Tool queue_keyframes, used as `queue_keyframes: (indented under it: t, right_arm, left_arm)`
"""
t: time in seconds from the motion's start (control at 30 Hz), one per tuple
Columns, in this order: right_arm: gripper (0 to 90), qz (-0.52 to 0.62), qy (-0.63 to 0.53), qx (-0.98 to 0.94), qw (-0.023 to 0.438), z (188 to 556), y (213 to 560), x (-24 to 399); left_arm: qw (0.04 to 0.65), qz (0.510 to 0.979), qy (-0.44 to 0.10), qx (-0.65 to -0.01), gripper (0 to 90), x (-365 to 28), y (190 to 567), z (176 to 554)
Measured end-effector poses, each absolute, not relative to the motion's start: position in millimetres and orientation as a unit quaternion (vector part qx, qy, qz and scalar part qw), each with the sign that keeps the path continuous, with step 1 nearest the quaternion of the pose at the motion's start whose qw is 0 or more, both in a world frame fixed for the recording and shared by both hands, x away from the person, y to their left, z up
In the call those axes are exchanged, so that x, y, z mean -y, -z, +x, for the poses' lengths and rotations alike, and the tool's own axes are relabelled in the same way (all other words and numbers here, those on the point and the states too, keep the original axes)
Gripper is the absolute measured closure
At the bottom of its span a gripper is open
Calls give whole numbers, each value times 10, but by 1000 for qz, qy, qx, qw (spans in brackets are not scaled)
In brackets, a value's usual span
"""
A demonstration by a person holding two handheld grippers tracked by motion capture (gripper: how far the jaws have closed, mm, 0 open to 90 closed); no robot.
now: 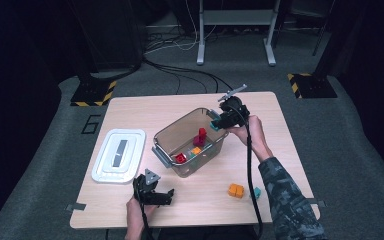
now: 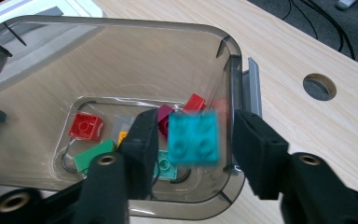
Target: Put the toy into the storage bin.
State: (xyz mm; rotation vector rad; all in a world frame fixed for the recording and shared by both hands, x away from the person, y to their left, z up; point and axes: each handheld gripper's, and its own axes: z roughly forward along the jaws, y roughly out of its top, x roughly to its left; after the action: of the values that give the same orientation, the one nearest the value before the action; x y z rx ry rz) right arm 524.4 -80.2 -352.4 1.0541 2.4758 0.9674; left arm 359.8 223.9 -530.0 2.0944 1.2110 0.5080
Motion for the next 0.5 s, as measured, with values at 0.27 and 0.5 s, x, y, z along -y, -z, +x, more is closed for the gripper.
queue_keyframes:
  t: [0.27, 0.5]
  right_arm:
    - [173, 375, -354, -842, 157, 5115, 3466, 961]
    - [125, 380, -368, -832, 169, 4945, 3467, 1202]
  left_arm:
    - [330, 799, -194, -464, 0, -2237, 5302, 3598]
    - [329, 799, -195, -464, 0, -2237, 5301, 3598]
